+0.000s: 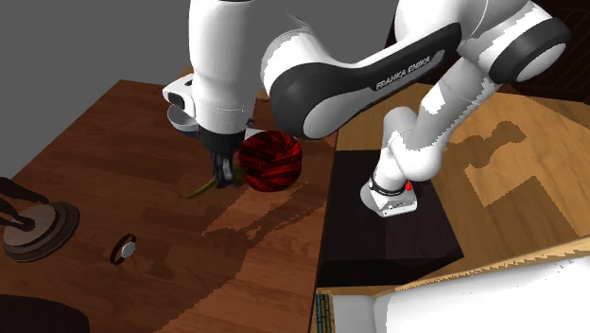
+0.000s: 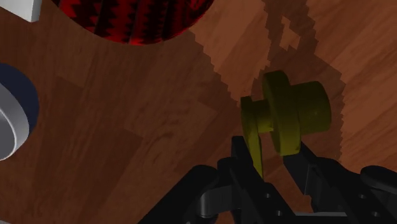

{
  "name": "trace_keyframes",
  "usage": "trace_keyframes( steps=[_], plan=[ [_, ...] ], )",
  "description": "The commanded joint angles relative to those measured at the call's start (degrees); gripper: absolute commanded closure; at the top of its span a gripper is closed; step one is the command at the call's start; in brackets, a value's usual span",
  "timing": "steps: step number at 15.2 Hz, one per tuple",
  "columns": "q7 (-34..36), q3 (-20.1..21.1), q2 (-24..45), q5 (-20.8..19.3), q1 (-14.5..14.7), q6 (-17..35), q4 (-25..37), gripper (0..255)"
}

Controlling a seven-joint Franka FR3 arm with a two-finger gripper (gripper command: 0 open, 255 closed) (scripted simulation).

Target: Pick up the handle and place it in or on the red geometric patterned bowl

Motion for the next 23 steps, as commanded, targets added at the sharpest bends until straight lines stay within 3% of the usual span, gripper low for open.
trace_keyframes(
  steps=[1,7,14,23],
  plan=[
    [-2.83,-1.98,-3.37,1.08,-0.33,-0.24,-3.06,255],
    [-10.62,-8.21,-12.61,2.36,-1.32,-1.89,-10.9,255],
    [-19.24,-15.79,-21.37,1.11,-3.24,-5.03,-17.0,255],
    [-19.54,-15.7,-22.11,1.31,-3.15,1.67,-24.44,255]
  ],
)
